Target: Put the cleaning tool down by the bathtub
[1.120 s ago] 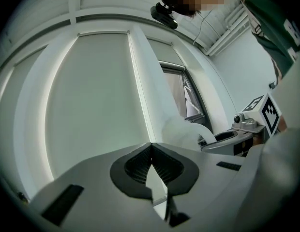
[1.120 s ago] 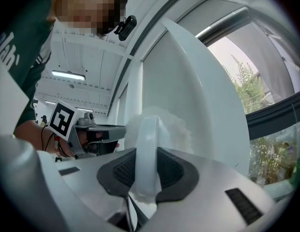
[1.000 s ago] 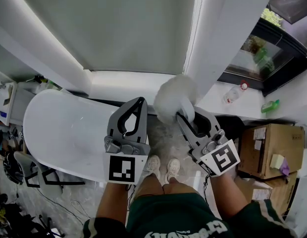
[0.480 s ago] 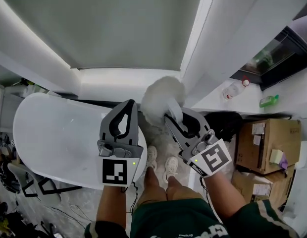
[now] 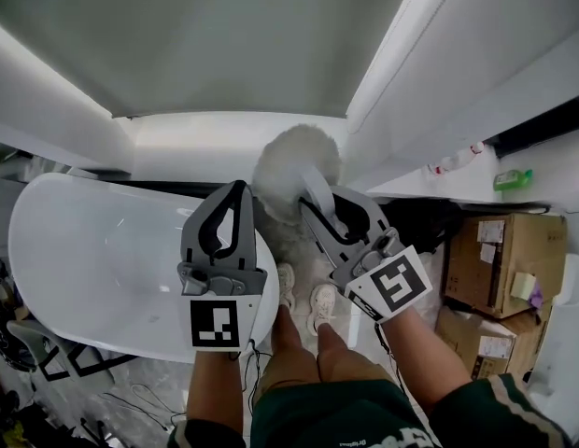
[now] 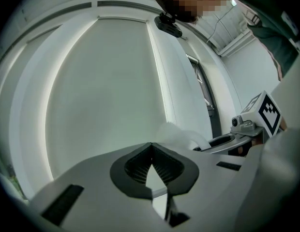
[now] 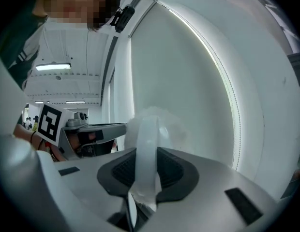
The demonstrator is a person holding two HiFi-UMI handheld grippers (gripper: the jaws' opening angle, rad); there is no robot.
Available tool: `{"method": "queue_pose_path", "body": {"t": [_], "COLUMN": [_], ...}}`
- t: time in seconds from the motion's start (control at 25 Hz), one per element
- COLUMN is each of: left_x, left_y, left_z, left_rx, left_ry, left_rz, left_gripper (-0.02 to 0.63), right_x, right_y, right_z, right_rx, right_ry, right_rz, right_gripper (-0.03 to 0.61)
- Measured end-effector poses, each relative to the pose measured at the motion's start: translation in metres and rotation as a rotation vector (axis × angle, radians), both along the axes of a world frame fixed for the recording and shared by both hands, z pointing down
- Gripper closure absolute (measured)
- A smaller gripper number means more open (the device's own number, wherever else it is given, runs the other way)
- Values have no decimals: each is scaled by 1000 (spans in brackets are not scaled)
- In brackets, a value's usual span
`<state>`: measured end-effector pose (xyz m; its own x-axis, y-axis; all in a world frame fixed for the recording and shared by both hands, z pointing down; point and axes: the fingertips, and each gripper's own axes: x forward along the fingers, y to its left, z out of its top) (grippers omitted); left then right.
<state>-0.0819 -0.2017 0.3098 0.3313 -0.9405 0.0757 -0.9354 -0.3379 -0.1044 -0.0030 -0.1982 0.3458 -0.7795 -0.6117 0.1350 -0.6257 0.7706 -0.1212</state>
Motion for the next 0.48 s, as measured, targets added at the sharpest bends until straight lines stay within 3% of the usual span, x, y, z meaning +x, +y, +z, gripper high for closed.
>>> {"method": "queue_pose_path", "body": {"t": [0.48], "left_x": [-28], "left_y": [-27], "left_z": [50], "left_rx": [-35], "left_ry": [33], "left_rz": [1], "left_gripper": [607], "right_x": [-26], "right_y": [-43], "right_z": [66], "right_rx": [-25], "right_ry": [117], "right_rz": [3], "right_gripper": [485]}}
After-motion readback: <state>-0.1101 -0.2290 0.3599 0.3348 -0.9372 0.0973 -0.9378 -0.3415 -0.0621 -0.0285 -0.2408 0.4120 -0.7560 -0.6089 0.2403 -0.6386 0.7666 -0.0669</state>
